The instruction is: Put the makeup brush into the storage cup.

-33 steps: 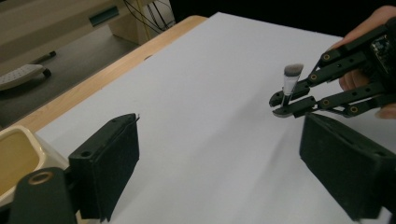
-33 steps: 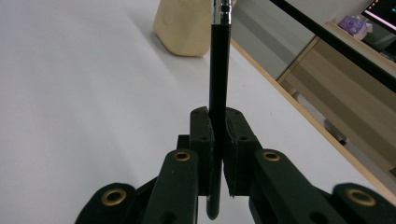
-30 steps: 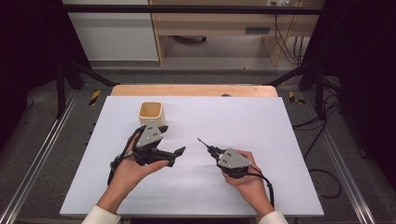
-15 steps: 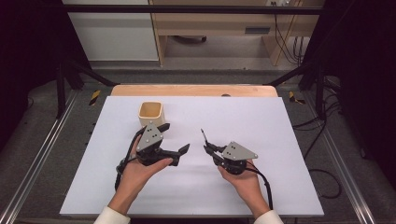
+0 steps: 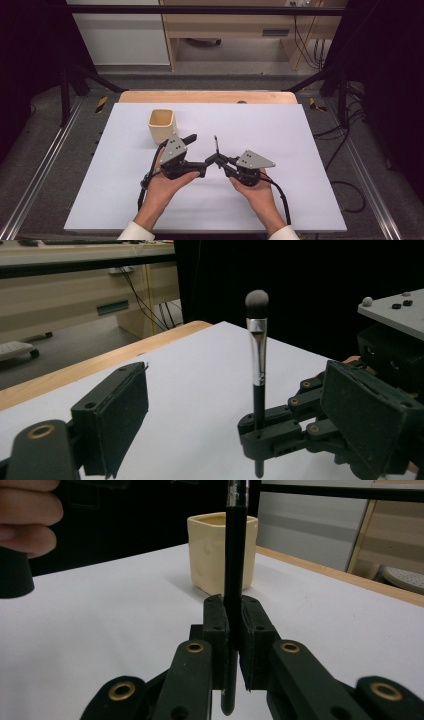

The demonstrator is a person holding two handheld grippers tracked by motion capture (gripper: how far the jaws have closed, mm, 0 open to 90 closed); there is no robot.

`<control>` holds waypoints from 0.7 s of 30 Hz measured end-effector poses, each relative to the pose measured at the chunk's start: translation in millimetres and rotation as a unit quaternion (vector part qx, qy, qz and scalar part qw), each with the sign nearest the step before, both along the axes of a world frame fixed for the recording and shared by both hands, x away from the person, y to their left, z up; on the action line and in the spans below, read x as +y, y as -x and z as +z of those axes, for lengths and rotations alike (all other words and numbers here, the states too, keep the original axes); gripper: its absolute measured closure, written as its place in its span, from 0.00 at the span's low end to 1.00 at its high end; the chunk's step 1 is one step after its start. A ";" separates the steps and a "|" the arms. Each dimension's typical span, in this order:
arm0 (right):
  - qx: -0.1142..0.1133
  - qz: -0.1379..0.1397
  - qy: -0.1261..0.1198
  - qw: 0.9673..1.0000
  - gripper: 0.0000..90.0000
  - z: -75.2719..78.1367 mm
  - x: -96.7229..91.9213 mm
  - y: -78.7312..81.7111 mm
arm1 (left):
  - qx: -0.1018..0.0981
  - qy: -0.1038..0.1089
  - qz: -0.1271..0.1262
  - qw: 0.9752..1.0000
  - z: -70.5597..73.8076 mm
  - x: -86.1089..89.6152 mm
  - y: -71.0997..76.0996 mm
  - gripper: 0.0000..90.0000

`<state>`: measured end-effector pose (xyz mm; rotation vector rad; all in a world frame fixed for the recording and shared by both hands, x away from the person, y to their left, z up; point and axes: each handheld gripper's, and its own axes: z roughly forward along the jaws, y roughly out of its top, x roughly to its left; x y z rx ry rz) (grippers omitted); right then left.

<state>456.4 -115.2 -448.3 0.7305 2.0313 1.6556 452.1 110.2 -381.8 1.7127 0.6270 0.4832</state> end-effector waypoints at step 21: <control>0.005 0.010 -0.007 1.000 0.93 -0.3 3.4 1.8 | 0.016 0.004 -0.001 1.000 -11.1 -24.2 -0.3 0.59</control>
